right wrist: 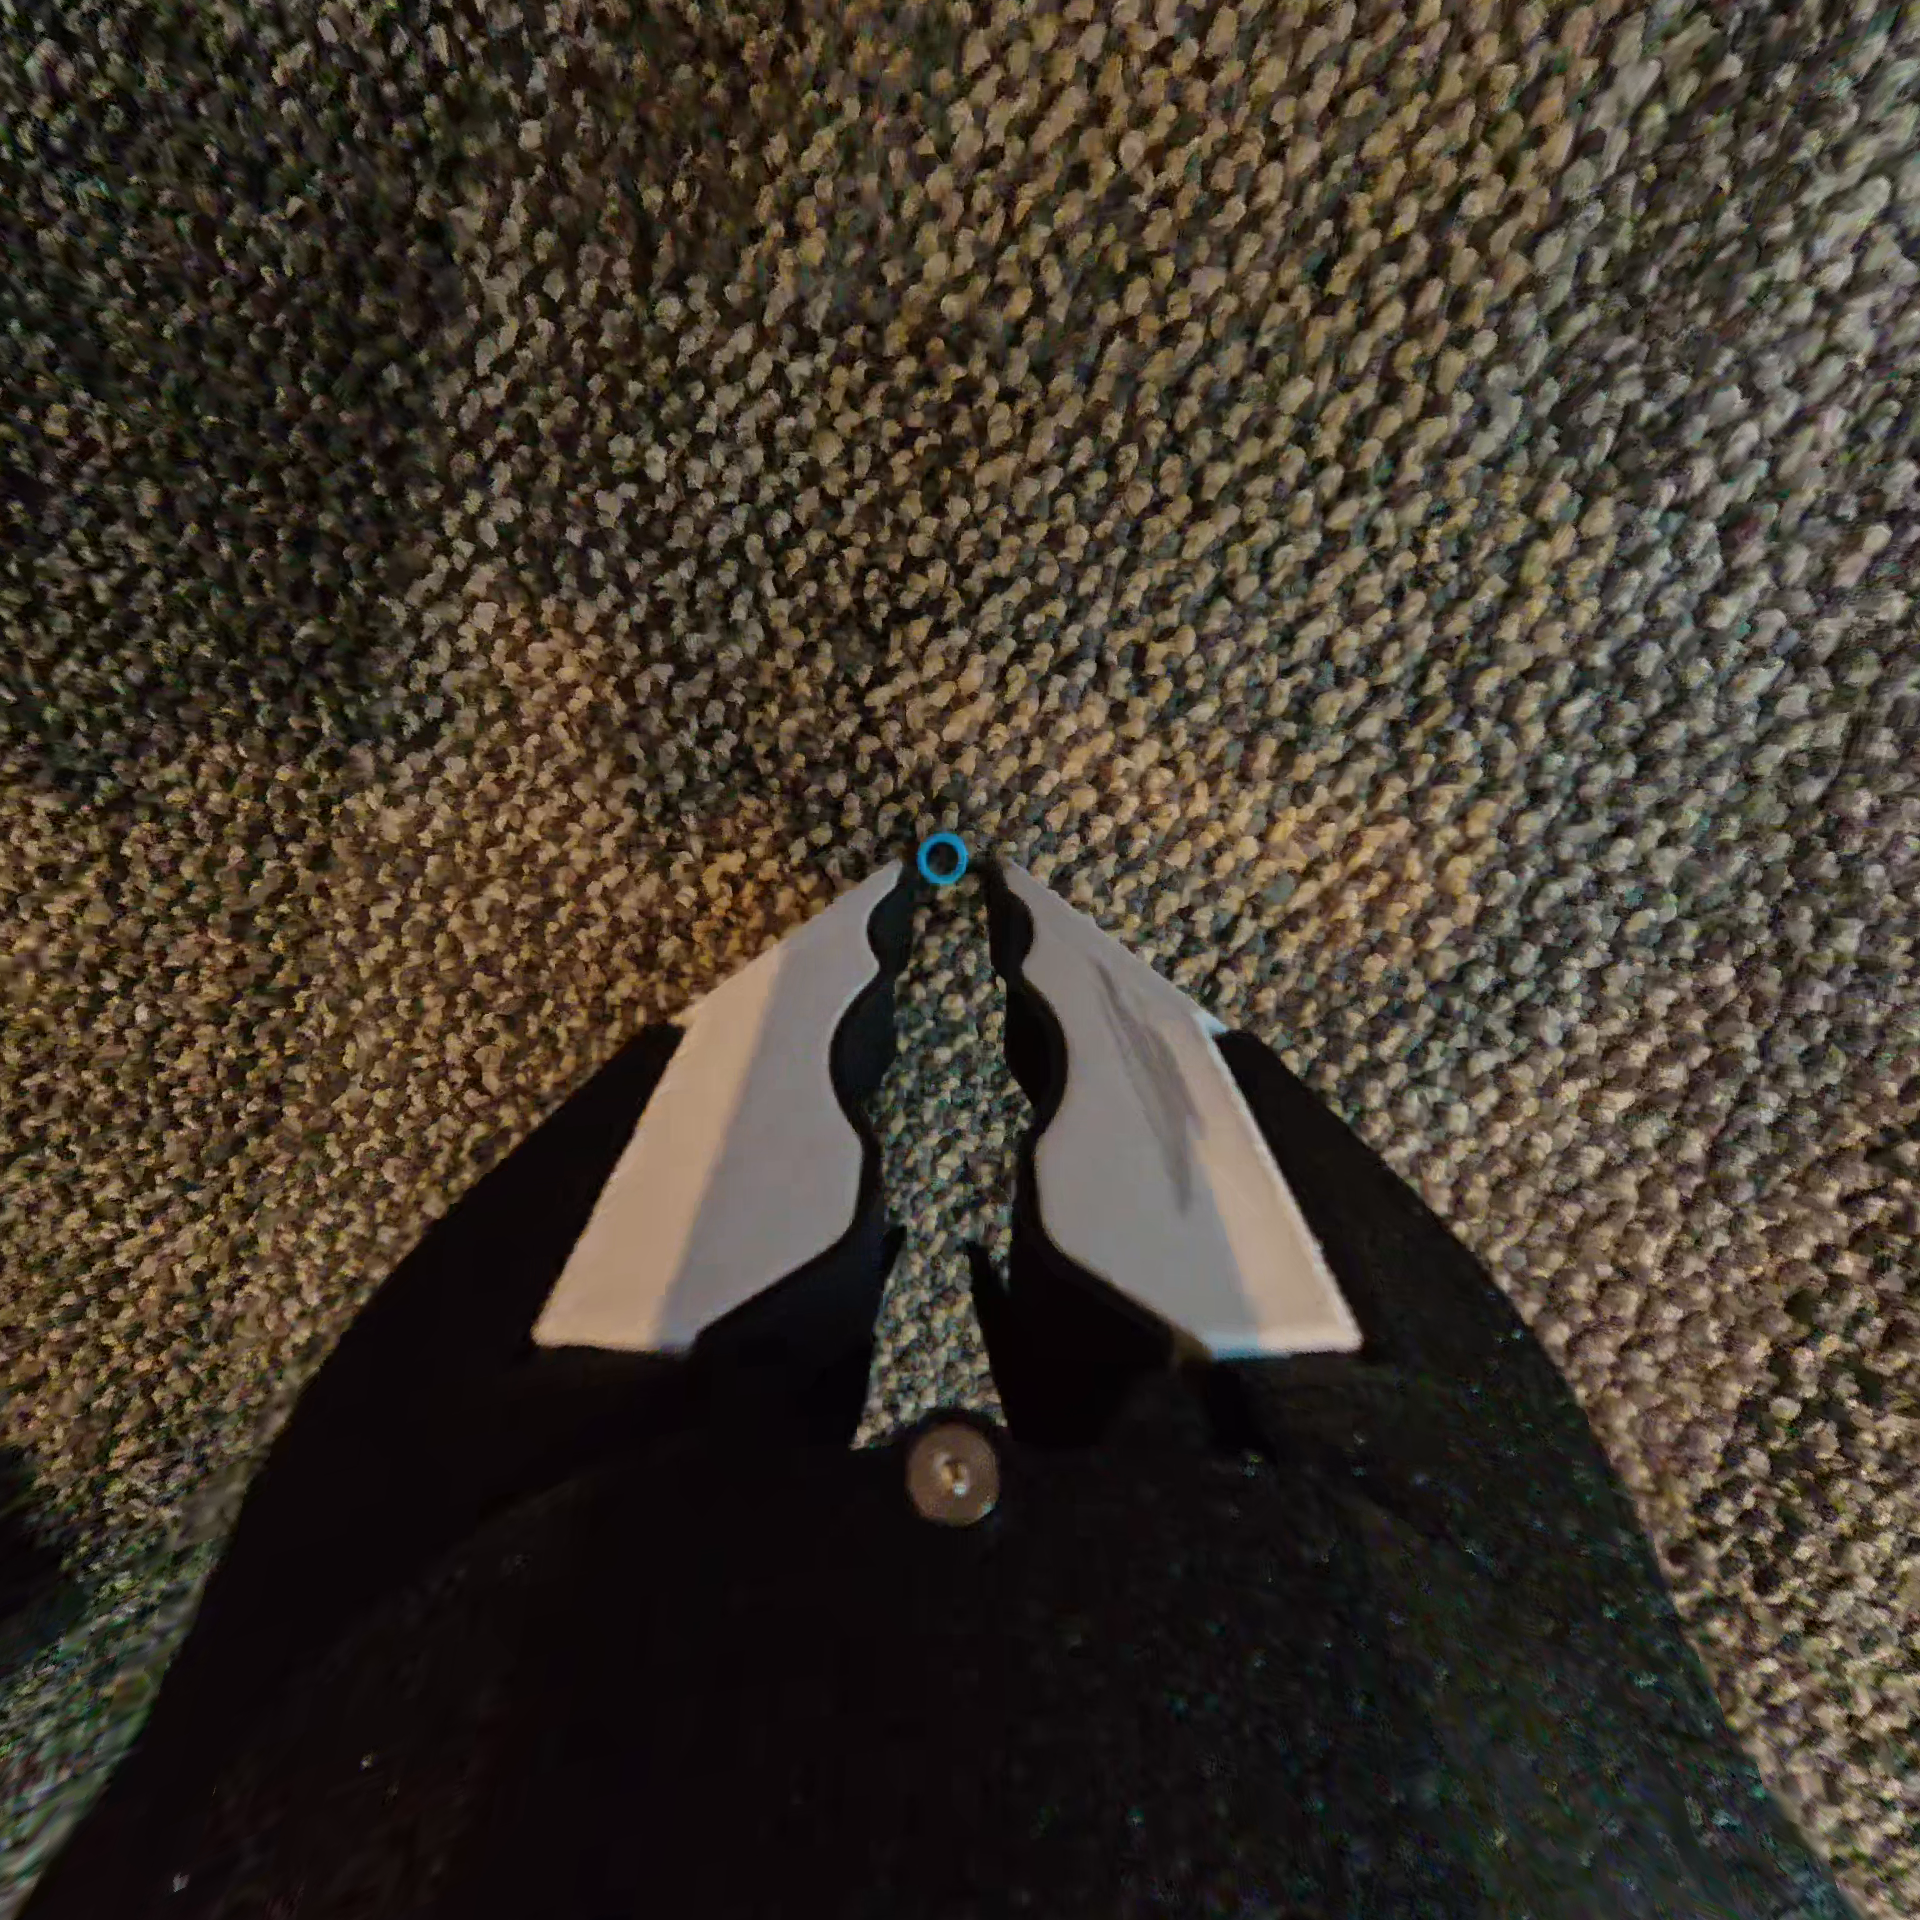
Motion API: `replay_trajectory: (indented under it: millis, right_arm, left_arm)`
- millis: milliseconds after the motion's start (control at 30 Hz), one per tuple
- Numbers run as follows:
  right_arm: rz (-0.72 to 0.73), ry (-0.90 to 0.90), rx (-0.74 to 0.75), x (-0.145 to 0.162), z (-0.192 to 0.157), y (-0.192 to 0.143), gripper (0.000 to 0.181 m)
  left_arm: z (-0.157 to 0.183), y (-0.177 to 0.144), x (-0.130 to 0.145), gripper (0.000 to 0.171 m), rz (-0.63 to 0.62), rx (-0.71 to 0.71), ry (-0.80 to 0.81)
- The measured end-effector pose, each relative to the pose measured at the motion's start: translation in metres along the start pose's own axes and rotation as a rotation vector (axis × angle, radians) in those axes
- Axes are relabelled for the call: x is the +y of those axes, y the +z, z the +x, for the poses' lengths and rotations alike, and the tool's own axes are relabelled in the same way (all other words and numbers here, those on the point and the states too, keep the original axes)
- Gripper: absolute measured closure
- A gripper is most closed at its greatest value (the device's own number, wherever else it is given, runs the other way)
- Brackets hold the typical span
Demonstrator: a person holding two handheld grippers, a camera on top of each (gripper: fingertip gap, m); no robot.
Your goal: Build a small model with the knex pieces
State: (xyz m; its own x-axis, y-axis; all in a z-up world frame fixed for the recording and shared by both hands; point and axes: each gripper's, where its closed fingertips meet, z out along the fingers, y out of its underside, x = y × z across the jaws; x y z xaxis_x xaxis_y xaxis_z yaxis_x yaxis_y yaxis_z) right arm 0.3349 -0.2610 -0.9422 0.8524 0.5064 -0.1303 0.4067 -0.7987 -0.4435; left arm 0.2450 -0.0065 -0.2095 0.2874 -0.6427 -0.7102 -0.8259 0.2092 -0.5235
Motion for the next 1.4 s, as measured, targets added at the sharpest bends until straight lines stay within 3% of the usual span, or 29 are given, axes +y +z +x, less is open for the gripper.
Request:
replay_trajectory:
  millis: [333, 533, 733, 800, 867, 1033, 1267, 1400]
  right_arm:
    - [-0.013, -0.218, 0.08, -0.001, -0.003, 0.002, 0.174]
    - [0.016, -0.009, -0.078, -0.002, 0.001, -0.001, 0.181]
    - [0.053, 0.023, -0.105, -0.004, 0.007, -0.014, 0.181]
    - [0.069, -0.007, -0.092, -0.011, 0.007, -0.014, 0.181]
    - [0.091, -0.018, -0.084, -0.028, 0.008, -0.01, 0.167]
    - [0.105, -0.038, -0.082, -0.07, 0.013, 0.01, 0.157]
    - [0.05, -0.231, -0.017, -0.07, 0.009, 0.034, 0.163]
    - [0.081, -0.214, -0.002, -0.068, 0.009, 0.034, 0.162]
  left_arm:
    - [-0.001, 0.0, 0.0, 0.166, -0.001, -0.005, 0.002]
    - [0.0, 0.0, 0.0, 0.166, 0.001, 0.0, -0.002]
    - [0.0, 0.0, 0.0, 0.166, 0.002, 0.002, -0.004]
    - [0.0, 0.0, 0.0, 0.166, 0.001, -0.001, -0.001]
    - [0.0, 0.0, 0.0, 0.166, 0.0, -0.004, 0.003]
    - [0.0, 0.0, 0.0, 0.166, 0.001, 0.003, -0.004]
    - [0.0, 0.0, 0.0, 0.166, 0.0, 0.005, -0.007]
    - [0.0, 0.0, 0.001, 0.166, -0.003, 0.001, -0.005]
